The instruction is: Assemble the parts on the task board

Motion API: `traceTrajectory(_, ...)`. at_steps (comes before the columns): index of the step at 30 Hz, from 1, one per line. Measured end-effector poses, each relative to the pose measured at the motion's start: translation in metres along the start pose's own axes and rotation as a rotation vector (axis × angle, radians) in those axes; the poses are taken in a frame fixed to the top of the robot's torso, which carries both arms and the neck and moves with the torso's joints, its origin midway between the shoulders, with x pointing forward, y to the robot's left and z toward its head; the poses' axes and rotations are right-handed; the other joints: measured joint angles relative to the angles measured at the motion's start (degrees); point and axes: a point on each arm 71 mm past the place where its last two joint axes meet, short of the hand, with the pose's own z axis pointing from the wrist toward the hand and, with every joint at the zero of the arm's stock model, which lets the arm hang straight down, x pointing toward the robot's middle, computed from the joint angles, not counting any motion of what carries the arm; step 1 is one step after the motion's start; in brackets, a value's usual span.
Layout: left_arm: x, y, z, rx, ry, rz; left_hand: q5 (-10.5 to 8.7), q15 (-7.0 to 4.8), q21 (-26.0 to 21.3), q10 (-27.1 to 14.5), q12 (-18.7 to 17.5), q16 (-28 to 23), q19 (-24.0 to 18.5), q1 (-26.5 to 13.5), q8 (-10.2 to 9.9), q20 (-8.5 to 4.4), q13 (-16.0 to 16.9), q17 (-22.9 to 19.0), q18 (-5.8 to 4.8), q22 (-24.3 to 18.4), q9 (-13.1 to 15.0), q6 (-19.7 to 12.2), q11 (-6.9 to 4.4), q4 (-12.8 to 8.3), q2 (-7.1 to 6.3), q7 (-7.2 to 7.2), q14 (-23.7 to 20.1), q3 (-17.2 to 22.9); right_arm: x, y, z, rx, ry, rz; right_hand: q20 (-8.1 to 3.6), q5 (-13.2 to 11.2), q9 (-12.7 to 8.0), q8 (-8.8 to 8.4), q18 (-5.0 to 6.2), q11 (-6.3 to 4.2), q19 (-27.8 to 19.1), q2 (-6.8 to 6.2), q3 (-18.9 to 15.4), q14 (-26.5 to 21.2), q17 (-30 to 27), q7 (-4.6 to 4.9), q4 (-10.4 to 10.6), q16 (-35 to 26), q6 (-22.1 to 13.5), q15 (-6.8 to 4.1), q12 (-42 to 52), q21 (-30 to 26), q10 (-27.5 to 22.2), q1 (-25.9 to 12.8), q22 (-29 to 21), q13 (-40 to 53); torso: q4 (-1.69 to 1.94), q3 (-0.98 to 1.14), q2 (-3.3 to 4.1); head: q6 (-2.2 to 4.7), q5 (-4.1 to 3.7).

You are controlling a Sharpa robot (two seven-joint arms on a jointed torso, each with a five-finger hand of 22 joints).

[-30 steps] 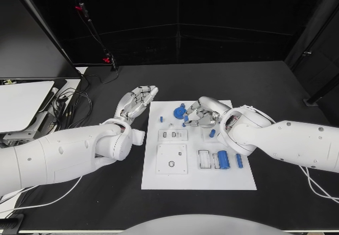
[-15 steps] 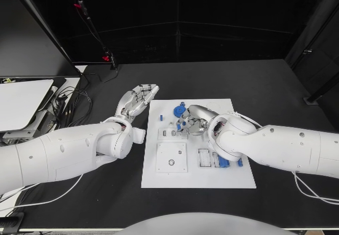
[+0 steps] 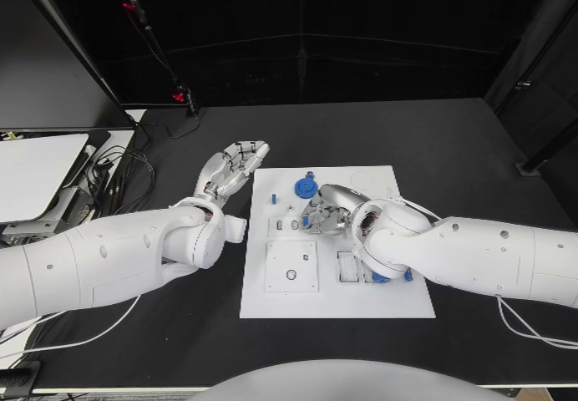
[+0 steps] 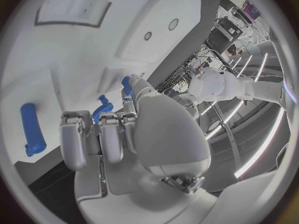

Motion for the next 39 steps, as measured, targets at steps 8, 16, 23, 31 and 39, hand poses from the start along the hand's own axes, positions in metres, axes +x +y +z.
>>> traceTrajectory(8, -0.0011, 0.0, -0.0004, 0.0, -0.002, 0.001, 0.0, 0.0, 0.0, 0.0, 0.0, 0.0, 0.0, 0.0, 0.0, 0.0, 0.0, 0.0, 0.0, 0.0, 0.0, 0.0, 0.0, 0.0, 0.0, 0.0, 0.0, 0.0, 0.0019, 0.0014, 0.0022, -0.004, -0.002, -0.011, 0.0, -0.01, 0.0, -0.31, 0.01, 0.0, 0.0, 0.0, 0.0, 0.0, 0.0, 0.17, 0.0, 0.0, 0.17, 0.0, 0.0, 0.0, 0.0, 0.0, 0.0, 0.0, 0.05, -0.01, -0.02, -0.03, -0.03)
traceTrajectory(16, -0.0012, 0.0, -0.0006, -0.001, -0.002, 0.0, 0.0, 0.0, 0.23, 0.0, 0.0, 0.0, -0.2, 0.0, 0.0, 0.2, 0.0, 0.0, 0.0, 0.0, 0.0, 0.0, 0.0, 0.0, 0.0, 0.0, 0.0, 0.0, 0.0028, 0.0026, 0.004, -0.004, -0.003, -0.022, 0.0, -0.05, -0.31, -0.66, 0.0, 0.01, 0.0, -0.3, -0.16, 0.0, -0.01, 0.27, -0.15, 0.0, 0.26, 0.0, 0.0, 0.0, 0.01, -0.3, 0.0, 0.0, 0.04, -0.02, -0.03, 0.09, -0.16)
traceTrajectory(23, -0.0012, 0.0, -0.0006, -0.001, -0.002, 0.0, 0.0, 0.0, 0.23, 0.0, 0.0, 0.0, -0.2, 0.0, 0.0, 0.2, 0.0, 0.0, 0.0, 0.0, 0.0, 0.0, 0.0, 0.0, 0.0, 0.0, 0.0, 0.0, 0.0036, 0.0036, 0.0047, -0.003, 0.001, -0.037, 0.0, -0.05, -0.4, -1.54, 0.0, 0.42, 0.0, -1.37, -0.34, 0.0, -0.01, 0.65, -0.77, 0.0, -0.01, 0.0, 0.0, 0.0, 0.01, -0.76, 0.0, 0.0, 0.03, -0.01, -0.02, 0.13, -0.2)
traceTrajectory(31, -0.0013, 0.0, -0.0005, -0.001, -0.002, 0.001, 0.17, 0.0, 0.23, 0.0, 0.0, 0.0, -0.2, 0.0, 0.0, 0.2, 0.0, 0.0, 0.0, 0.0, 0.0, 0.0, 0.0, 0.0, 0.0, 0.0, 0.0, 0.0, 0.0041, 0.0047, 0.005, -0.007, 0.007, -0.059, 0.0, -0.04, -0.53, -1.78, 0.0, 0.42, 0.0, -1.59, -0.49, 0.0, -0.01, 0.67, -0.93, 0.0, -0.39, 0.0, 0.0, 0.0, 0.0, -0.98, 0.0, 0.0, 0.02, 0.02, 0.01, 0.04, -0.31)
traceTrajectory(39, -0.0012, 0.0, -0.0004, 0.0, -0.002, 0.001, 0.23, 0.0, 0.23, 0.0, 0.0, 0.0, -0.2, 0.0, 0.0, 0.2, 0.0, 0.0, 0.0, 0.0, 0.0, 0.0, 0.0, 0.0, 0.0, 0.0, 0.0, 0.0, 0.0049, 0.0057, 0.0052, -0.009, 0.014, -0.075, 0.1, 0.01, -0.81, -3.18, 0.0, 1.28, -0.07, -3.21, -0.46, 0.01, -0.01, 1.44, -0.95, 0.0, -2.97, 0.67, 0.0, 0.0, 0.02, -1.77, 0.0, 0.0, 0.02, 0.03, 0.02, 0.03, -0.45)
